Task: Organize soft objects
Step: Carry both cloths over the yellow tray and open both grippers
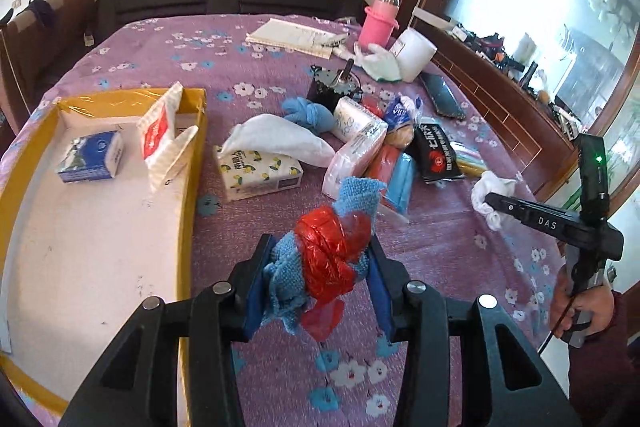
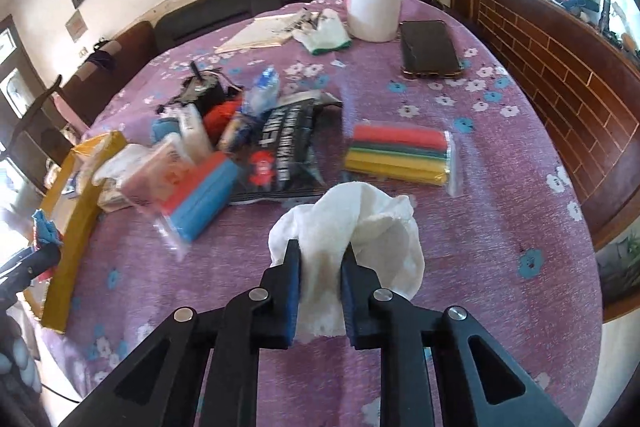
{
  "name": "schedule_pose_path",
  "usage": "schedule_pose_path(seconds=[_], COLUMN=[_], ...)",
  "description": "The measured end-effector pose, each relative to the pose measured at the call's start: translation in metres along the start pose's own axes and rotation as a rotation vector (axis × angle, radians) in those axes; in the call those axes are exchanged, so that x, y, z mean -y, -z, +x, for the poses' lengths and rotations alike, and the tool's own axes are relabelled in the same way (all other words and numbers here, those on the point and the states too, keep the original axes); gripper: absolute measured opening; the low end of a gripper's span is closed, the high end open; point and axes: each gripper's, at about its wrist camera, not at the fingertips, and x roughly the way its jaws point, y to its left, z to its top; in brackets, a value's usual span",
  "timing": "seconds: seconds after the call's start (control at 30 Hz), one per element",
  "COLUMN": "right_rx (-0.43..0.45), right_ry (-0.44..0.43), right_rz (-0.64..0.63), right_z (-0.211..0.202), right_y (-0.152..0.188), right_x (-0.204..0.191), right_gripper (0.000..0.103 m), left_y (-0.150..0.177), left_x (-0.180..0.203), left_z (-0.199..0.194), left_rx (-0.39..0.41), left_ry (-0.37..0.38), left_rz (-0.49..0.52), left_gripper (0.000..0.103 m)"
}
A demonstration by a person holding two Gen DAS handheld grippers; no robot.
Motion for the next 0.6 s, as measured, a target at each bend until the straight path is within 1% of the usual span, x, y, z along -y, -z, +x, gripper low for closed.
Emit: schedule_pose_path(seconds=[0.07, 0.2, 0.33, 0.47, 0.6], right_rx=[0.008, 0.022, 0.033, 0.032, 0.015], right_ry=[-0.005, -0.020, -0.055, -0.101, -0.160], right_rz=[-0.012, -0.051, -0.096, -0.156, -0.213], right_z=[-0.005, -0.014, -0.021, -0.023, -0.016], right_y=[0.002, 0.004, 0.004, 0.002, -0.002], right_x=[-0.007, -0.025, -0.050, -0.084, -0.126], right_gripper=[0.019, 0.019, 0.019, 0.019, 0.019], left_y=[0.002, 0.005, 0.005, 0.001, -0.004], left_x=[0.001, -0.001, -0.009, -0.028, -0.055], left_z=[-0.003, -0.010, -0.020, -0.033, -0.049], left_rx=[0.010, 0.027, 0.051, 0.075, 0.100], left_ry=[-0.018, -0.076, -0.147, -0.216, -0.306], left_rz=[0.002, 0.001, -0.015, -0.039, -0.067], left_gripper=[0.043, 0.043, 0.043, 0.043, 0.043])
